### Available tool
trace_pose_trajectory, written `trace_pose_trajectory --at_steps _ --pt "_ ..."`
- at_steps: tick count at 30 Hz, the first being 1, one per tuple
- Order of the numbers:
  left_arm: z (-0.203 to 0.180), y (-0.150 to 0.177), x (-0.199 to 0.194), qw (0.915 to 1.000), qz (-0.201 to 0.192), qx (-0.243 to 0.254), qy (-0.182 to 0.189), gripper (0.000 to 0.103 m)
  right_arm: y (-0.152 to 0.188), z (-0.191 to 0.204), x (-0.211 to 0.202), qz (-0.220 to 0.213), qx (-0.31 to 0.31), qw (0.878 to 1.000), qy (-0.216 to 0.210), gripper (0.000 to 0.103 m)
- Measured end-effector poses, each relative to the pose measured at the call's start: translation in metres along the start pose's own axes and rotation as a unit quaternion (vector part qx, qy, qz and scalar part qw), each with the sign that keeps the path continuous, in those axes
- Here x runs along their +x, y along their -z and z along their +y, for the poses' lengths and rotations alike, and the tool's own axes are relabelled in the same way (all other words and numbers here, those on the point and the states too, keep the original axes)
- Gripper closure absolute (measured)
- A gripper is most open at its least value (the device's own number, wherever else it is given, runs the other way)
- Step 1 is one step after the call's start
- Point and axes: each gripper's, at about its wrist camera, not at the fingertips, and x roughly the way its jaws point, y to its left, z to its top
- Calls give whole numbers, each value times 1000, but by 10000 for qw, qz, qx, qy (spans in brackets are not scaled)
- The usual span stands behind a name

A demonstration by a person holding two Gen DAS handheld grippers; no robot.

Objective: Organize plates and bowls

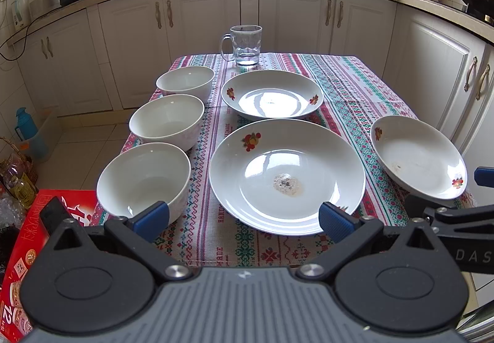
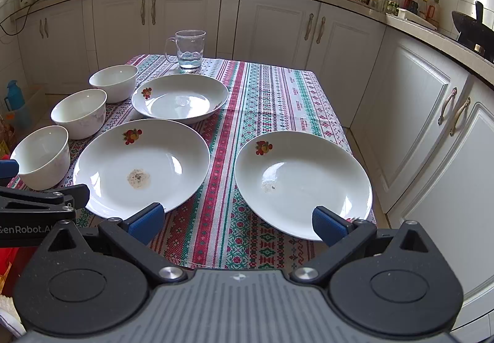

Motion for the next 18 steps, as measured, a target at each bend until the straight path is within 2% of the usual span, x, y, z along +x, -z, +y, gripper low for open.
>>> trace_pose_trajectory --at_steps 18 --pt "0 0 0 10000 -3 -1 2 1 0 1 -1 -17 -3 10000 2 0"
